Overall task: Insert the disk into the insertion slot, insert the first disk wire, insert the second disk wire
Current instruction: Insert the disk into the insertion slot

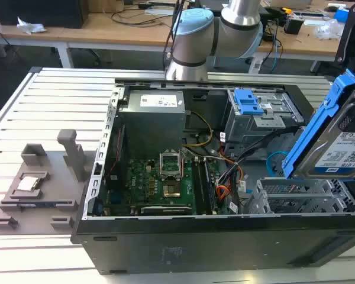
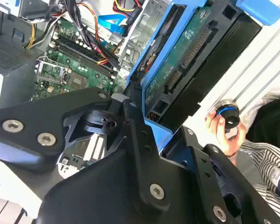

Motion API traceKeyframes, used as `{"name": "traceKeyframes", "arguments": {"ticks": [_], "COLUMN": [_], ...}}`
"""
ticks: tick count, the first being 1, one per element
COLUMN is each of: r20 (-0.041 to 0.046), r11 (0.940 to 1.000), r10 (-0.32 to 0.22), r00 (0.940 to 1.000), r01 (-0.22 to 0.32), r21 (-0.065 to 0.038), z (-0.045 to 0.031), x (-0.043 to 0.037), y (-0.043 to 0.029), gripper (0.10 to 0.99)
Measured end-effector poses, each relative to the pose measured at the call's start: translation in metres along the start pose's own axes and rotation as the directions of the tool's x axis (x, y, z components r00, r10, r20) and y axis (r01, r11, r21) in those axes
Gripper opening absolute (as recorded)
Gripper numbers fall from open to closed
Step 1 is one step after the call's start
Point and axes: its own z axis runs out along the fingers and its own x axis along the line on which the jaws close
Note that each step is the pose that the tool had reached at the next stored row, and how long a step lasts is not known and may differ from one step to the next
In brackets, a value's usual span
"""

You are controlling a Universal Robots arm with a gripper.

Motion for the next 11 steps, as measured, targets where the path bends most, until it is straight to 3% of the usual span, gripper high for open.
{"name": "traceKeyframes", "arguments": {"ticks": [11], "r20": [0.0], "r11": [1.0], "r10": [0.0], "r00": [1.0], "r01": [0.0], "r21": [0.0], "z": [0.0172], "x": [-0.0001], "y": [-0.0007], "gripper": [0.369]}}
